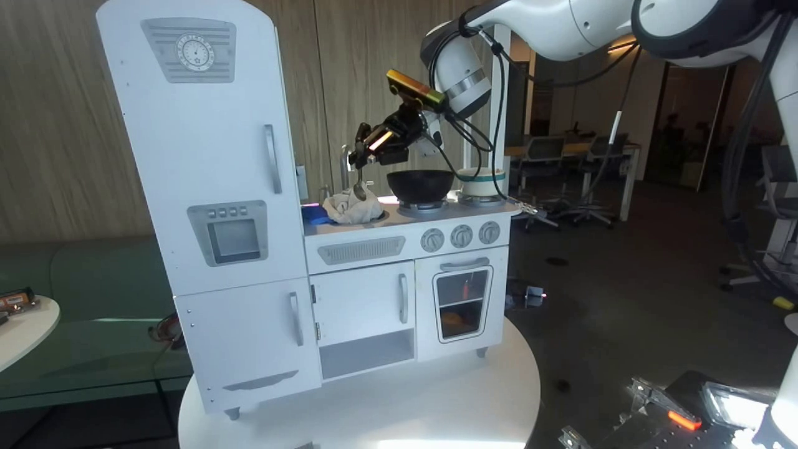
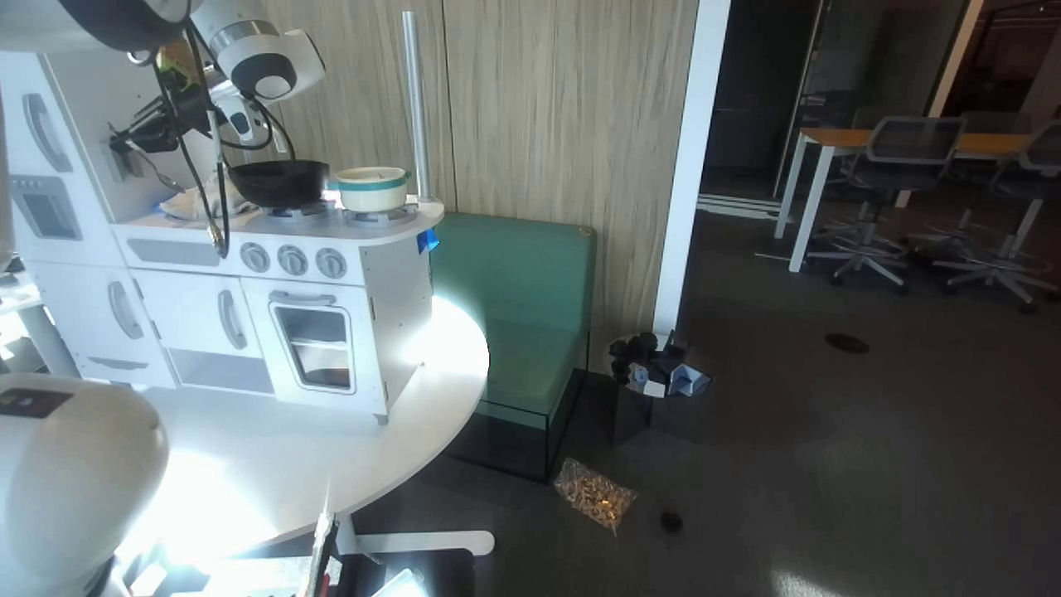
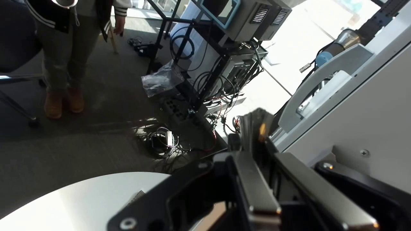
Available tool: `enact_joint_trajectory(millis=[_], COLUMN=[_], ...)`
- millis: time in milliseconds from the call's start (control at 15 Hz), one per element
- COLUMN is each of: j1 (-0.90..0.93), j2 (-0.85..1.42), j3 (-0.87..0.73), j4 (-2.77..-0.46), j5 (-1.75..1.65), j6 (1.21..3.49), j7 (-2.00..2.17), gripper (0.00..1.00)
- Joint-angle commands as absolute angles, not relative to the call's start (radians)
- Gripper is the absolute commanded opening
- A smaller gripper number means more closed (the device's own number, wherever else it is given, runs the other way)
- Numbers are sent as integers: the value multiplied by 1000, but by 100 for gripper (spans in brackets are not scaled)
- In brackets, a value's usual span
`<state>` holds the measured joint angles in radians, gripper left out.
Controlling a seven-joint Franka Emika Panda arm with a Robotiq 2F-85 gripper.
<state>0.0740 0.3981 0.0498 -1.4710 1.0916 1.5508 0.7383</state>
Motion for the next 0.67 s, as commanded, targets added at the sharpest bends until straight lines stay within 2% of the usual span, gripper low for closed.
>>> enact_joint_trajectory(millis=[0,600], j1=[79,73], j2=[518,646], j3=[55,47], j4=[-1307,-1152], j5=[1072,1001], j6=[1466,1403], j7=[818,911], gripper=[8,8])
